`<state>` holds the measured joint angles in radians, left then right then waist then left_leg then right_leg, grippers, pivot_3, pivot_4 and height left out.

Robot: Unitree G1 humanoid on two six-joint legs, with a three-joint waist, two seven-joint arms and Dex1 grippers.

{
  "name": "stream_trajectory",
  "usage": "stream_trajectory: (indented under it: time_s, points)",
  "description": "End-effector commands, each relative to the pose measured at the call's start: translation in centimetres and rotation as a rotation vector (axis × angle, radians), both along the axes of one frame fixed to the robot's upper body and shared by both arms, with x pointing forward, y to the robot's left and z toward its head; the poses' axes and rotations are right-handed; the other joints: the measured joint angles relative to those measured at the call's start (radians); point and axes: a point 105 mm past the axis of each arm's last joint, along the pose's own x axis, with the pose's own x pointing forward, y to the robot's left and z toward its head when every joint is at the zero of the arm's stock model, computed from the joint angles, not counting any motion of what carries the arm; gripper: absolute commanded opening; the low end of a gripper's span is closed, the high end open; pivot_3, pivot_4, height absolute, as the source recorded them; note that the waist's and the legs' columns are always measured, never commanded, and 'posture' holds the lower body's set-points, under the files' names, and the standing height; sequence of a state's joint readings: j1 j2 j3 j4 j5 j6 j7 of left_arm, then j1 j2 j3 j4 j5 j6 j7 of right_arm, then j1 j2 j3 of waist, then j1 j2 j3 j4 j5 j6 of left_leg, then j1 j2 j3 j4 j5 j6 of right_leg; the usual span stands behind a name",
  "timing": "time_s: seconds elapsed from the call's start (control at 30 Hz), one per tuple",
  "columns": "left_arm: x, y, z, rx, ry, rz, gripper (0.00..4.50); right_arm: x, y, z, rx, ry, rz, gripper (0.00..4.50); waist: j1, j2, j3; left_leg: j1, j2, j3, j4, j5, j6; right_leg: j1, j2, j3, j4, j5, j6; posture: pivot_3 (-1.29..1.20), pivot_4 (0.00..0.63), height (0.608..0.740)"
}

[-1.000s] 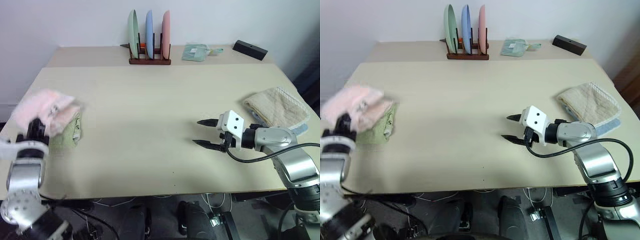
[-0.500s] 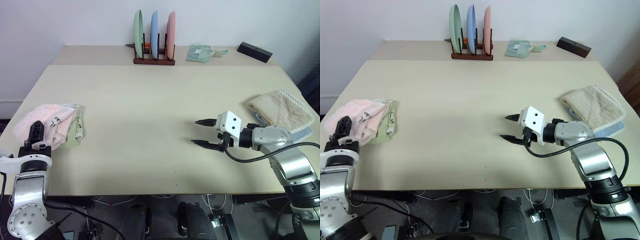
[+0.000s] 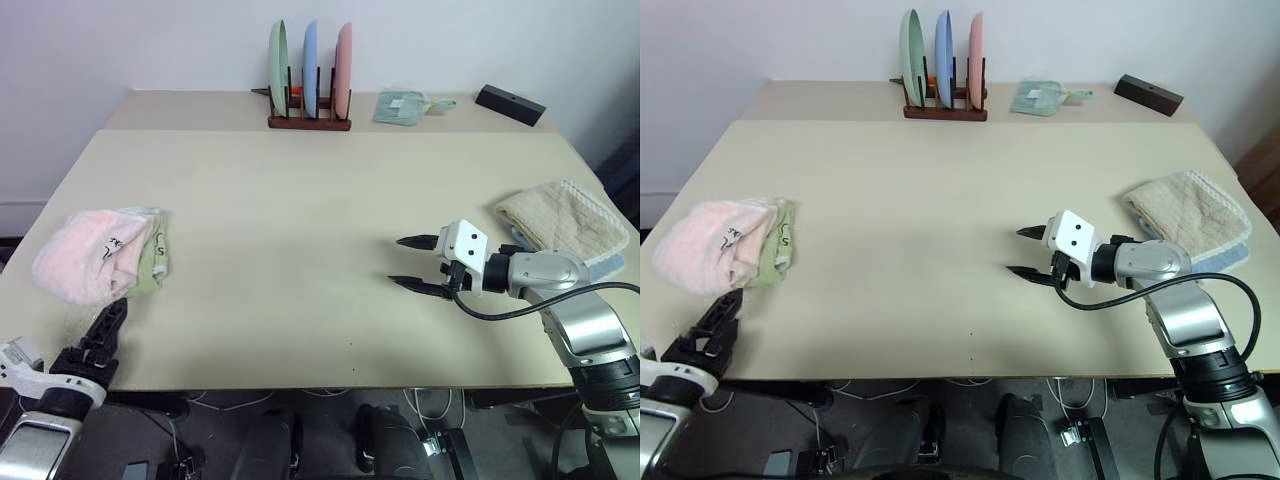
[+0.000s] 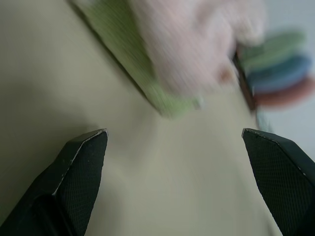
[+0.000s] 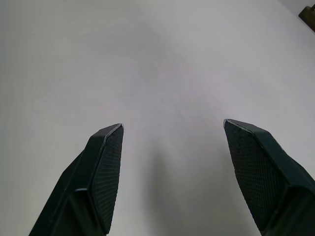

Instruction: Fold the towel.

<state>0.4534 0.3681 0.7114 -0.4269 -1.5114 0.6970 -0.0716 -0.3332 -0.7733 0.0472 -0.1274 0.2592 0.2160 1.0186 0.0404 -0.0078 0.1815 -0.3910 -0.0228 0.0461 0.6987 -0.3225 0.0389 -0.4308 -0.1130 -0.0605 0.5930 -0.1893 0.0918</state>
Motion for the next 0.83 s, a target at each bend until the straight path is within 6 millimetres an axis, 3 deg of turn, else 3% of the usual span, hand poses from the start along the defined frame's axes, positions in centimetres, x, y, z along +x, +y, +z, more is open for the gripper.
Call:
stream_trajectory:
  time_s: [0.03, 0.23, 0.4, 0.57, 0.83]
  points:
    - [1.4, -2.7, 2.0, 0.262, -0.055, -0.169, 4.47, 0.6, -1.3, 1.5, 0.003, -0.06, -0.04, 3.29, 0.0, 0.0, 0.0, 0.0, 0.0, 0.0, 0.0, 0.0, 0.0, 0.0, 0.0, 0.0, 0.0, 0.0, 0.0, 0.0, 0.15, 0.737]
    - [6.8, -7.8, 6.7, 0.669, -0.272, -0.383, 4.47, 1.4, -2.7, 1.7, 0.042, -0.06, -0.103, 3.29, -0.002, 0.001, 0.0, -0.001, 0.0, 0.0, 0.0, 0.001, 0.0, 0.0, 0.003, 0.0, 0.0, 0.0, 0.0, 0.0, 0.15, 0.737]
    - [10.4, -11.1, 7.1, 0.989, -0.364, -0.536, 4.47, 2.3, -3.5, 1.7, 0.073, -0.093, -0.206, 3.29, -0.008, 0.002, 0.0, 0.0, 0.0, 0.003, -0.001, 0.005, -0.005, 0.0, 0.005, 0.001, 0.0, 0.0, 0.0, 0.0, 0.15, 0.737]
    - [12.0, -12.4, 6.8, 1.005, -0.416, -0.611, 4.47, 1.7, -4.2, 1.5, 0.126, -0.073, -0.257, 3.29, -0.009, 0.002, 0.0, -0.001, 0.001, 0.004, -0.002, 0.005, -0.005, -0.001, 0.006, 0.002, 0.0, 0.0, 0.0, 0.0, 0.15, 0.737]
    - [12.0, -12.9, 5.2, 1.01, -0.415, -0.658, 4.47, 0.4, -6.0, 1.4, 0.276, 0.012, -0.358, 3.29, -0.004, 0.002, 0.0, -0.001, 0.002, 0.003, -0.001, 0.002, 0.0, -0.001, 0.005, 0.002, 0.0, 0.001, 0.001, 0.0, 0.15, 0.737]
